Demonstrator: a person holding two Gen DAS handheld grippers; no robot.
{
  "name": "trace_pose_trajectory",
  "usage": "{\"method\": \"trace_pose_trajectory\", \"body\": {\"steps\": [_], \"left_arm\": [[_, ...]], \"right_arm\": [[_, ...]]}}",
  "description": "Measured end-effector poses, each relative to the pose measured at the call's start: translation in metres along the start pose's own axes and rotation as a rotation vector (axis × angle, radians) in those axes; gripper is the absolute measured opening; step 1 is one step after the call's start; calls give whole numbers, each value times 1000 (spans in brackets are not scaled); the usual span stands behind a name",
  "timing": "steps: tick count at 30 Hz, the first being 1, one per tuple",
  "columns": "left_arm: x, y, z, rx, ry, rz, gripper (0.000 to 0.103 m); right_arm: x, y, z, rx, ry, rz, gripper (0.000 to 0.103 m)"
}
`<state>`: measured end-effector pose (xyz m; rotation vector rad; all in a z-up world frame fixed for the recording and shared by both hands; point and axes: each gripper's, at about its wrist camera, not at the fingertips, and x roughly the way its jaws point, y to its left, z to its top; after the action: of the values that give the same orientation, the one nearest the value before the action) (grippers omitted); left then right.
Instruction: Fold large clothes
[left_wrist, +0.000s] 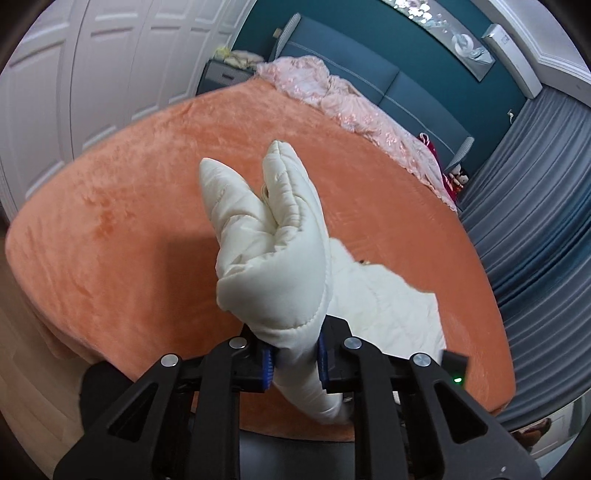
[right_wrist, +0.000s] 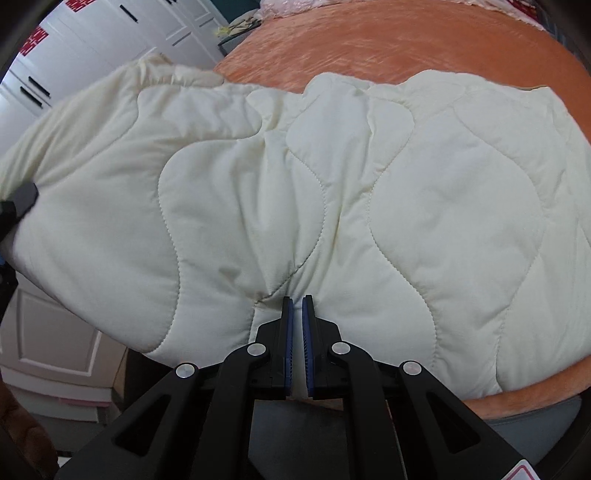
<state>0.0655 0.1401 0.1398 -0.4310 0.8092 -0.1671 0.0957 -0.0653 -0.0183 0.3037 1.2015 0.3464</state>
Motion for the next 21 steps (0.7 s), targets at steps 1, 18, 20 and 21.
{"method": "trace_pose_trajectory", "body": {"steps": [1,18,20,21], "left_arm": [[-5,-5,2,19,-11,4,16],[45,-131,-51,350,123,-87,16],[60,-143,-64,383,160,-87,16],[68,-147,-72,398,185,-87,16]], "right_arm": [[6,9,-1,-19,12,21,6],[-76,-90,-16,164,-88,-31,10],[-90,-104,-19,175,-114,-73,10],[-96,-106,-20,173,-124,-91,10]]}}
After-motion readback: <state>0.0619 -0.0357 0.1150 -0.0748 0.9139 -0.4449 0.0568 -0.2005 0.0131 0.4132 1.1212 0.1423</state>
